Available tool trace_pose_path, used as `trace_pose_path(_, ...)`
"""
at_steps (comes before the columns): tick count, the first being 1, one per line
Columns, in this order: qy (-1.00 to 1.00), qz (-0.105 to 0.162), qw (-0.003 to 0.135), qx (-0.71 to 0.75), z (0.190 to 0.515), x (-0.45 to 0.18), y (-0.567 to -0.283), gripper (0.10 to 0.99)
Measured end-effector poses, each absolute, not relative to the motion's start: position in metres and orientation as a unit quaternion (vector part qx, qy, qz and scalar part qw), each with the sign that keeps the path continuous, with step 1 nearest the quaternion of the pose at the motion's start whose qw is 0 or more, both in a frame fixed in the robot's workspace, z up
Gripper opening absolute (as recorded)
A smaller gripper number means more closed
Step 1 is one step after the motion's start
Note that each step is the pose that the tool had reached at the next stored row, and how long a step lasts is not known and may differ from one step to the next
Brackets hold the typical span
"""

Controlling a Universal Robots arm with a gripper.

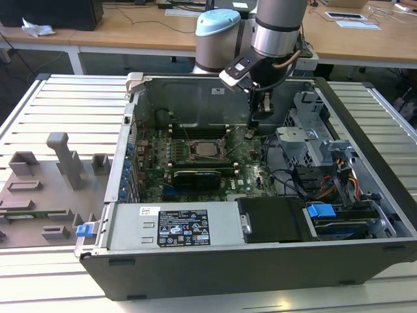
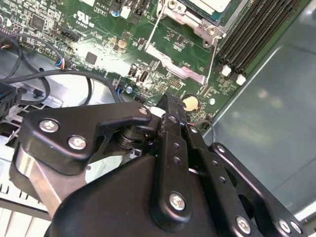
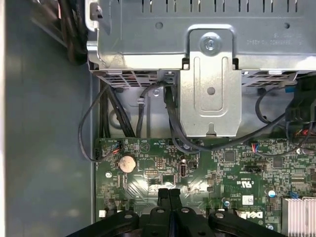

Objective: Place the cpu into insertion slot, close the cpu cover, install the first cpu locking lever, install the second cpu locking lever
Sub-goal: 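Close the cpu cover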

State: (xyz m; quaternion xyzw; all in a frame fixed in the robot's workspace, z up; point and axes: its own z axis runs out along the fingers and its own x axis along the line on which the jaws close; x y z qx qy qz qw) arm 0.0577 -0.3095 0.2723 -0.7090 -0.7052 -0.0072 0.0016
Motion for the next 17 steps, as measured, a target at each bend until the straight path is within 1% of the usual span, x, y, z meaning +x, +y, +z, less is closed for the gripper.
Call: trace_pose_path(17, -0.705, -0.007, 0.002, -0.709, 0.261, 0.058, -0.309, 0.106)
